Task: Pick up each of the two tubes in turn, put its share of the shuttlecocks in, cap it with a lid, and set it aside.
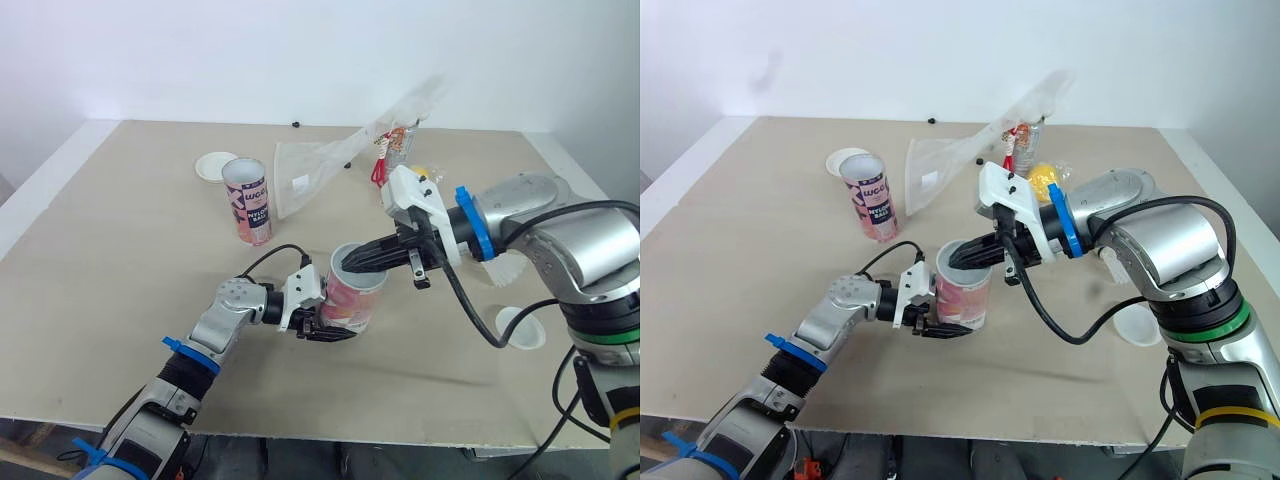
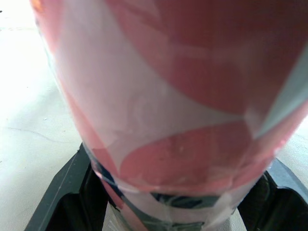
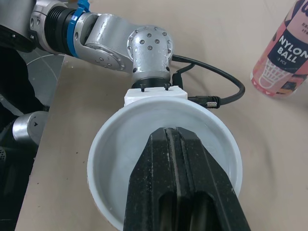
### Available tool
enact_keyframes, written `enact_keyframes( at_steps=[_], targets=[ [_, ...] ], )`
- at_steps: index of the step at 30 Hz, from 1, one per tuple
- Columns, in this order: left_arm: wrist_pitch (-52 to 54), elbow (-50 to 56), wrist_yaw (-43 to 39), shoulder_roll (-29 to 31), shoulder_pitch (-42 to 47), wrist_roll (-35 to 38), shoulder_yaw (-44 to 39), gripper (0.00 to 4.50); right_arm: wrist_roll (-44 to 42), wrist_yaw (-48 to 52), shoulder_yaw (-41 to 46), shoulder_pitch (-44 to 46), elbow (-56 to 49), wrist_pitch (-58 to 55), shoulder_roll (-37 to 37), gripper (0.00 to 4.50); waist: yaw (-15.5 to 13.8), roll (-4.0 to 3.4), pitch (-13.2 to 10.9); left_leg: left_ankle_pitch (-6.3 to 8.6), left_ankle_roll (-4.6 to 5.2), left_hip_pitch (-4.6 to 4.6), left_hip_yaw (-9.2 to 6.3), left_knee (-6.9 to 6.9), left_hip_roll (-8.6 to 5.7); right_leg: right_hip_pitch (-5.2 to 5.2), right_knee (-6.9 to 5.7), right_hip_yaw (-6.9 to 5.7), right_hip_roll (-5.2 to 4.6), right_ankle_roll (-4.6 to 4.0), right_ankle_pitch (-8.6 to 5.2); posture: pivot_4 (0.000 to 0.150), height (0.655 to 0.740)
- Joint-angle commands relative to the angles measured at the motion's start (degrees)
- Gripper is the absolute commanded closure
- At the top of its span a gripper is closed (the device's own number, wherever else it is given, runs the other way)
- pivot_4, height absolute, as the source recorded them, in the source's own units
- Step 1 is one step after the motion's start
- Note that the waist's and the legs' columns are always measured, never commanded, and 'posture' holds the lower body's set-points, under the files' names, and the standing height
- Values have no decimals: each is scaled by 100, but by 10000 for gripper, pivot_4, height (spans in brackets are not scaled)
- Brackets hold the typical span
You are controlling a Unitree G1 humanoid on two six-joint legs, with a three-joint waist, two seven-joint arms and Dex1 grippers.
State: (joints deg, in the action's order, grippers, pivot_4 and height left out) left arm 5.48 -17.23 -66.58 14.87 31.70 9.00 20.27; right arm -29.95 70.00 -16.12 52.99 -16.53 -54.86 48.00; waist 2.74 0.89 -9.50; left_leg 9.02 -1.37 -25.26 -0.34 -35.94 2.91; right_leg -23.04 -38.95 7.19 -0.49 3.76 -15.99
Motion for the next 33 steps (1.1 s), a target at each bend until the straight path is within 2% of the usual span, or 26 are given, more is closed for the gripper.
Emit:
enact_keyframes(
  at_steps=[1, 6, 13, 17, 23, 26, 29, 33],
  targets=[
    [111, -184, 91, 52, -57, -232, 133, 14004, 182, 28, -405, 4, 40, -149, -3, 44277, 1, 0, 0, 0, 0, 0, 0, 0, 0, 0, 0, 0, 0, 0, 0, 1500, 7400],
    [105, -160, 115, 42, -70, -230, 128, 14004, 240, 111, -570, -56, 22, -182, 4, 44277, 2, 9, 7, 0, -1, 5, 0, 4, 1, -1, 1, 0, 0, -1, -1, 1500, 7400],
    [88, -148, 127, 50, -74, -225, 115, 14004, 79, 104, -263, -108, 156, -210, -61, 44277, 2, 24, 18, 0, -1, 8, 2, 13, 1, -1, 7, 0, -2, -3, -2, 1500, 7400],
    [44, -155, 131, 80, -68, -250, 114, 14004, -656, 133, 805, -123, 366, -192, -338, 44277, 0, 30, 18, 0, 0, 5, 4, 17, 1, 1, 15, 0, -3, -5, -1, 1500, 7400],
    [41, -155, 100, 100, -43, -227, 99, 14004, -1325, -74, 2121, -387, 614, -192, -237, 44277, -20, 29, 13, -1, 2, -30, 2, 20, -4, 4, 20, 0, -4, 12, 3, 1500, 7400],
    [38, -146, 70, 113, -45, -221, 105, 14004, -1644, -482, 3084, -852, 674, -255, -192, 44277, -30, 38, 11, -1, 2, -30, -7, 29, -5, 11, 32, -5, -3, 16, 4, 1500, 7400],
    [54, -127, 60, 91, -57, -180, 102, 14004, -1786, -849, 3767, -1976, 247, -109, -315, 44277, -30, 38, 12, -1, 2, -30, -8, 35, -5, 18, 47, -4, -2, 16, 6, 1500, 7400],
    [40, -87, 62, 5, -70, -85, 69, 14004, -928, -996, 3716, -3683, -293, 1229, -526, 44277, -22, 23, 16, -1, 2, -30, -3, 45, -7, 21, 66, 3, -2, 42, 23, 1500, 7400]
  ],
)
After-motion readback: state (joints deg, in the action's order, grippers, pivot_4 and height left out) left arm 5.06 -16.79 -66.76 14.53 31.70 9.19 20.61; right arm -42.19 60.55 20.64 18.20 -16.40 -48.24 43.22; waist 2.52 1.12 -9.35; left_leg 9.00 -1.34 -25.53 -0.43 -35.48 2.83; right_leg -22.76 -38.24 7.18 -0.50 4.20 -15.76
